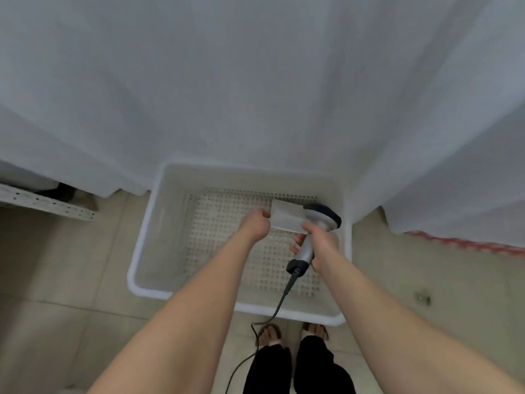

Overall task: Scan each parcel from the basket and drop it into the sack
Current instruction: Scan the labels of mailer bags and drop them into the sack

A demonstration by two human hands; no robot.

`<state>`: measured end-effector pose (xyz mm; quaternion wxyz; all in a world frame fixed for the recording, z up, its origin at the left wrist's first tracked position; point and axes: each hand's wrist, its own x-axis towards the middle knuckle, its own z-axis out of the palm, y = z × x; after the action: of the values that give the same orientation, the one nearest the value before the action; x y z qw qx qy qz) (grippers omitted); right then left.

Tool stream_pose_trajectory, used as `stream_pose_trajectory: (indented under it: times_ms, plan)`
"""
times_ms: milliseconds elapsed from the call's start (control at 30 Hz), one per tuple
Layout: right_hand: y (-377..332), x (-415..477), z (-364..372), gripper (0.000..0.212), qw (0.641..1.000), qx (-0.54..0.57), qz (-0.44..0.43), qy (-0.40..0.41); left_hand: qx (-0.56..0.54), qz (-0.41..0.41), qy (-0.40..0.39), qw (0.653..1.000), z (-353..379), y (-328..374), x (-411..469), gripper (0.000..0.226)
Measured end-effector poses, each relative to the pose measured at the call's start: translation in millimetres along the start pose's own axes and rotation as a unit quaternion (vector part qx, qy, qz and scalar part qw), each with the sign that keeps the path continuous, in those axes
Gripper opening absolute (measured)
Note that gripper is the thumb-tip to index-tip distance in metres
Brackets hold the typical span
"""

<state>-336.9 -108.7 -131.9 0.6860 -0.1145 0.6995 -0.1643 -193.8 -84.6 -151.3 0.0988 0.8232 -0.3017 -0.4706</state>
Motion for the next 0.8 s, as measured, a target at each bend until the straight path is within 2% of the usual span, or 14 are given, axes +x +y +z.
stream_pose_trajectory:
  times_ms: [267, 433, 567, 600, 733, 800]
  plan:
    - [40, 203, -3, 0.013, 1.0, -0.028, 0.011, 0.003, 0.031, 0.01, -0.054, 0.998, 106, -56, 170, 0.052]
    - [46, 306, 4, 0.036, 0.993, -0.113, -0.038, -0.007, -0.025, -0.003, -0.034, 0.999, 147, -80, 253, 0.064]
    - [48, 368, 7, 0.073, 0.987, -0.145, -0.069, 0.002, -0.064, -0.034, -0.003, 0.997, 162, -98, 306, 0.085]
    - [51, 379, 6, 0.077, 0.985, -0.153, -0.075, 0.005, -0.083, -0.048, 0.002, 0.995, 165, -101, 315, 0.089]
    - [63, 391, 12, 0.044, 0.984, -0.164, -0.06, -0.031, -0.146, -0.083, -0.004, 0.986, 172, -116, 336, 0.089]
    - [72, 391, 15, 0.04, 0.981, -0.181, -0.043, -0.057, -0.171, -0.096, 0.015, 0.981, 170, -126, 335, 0.079]
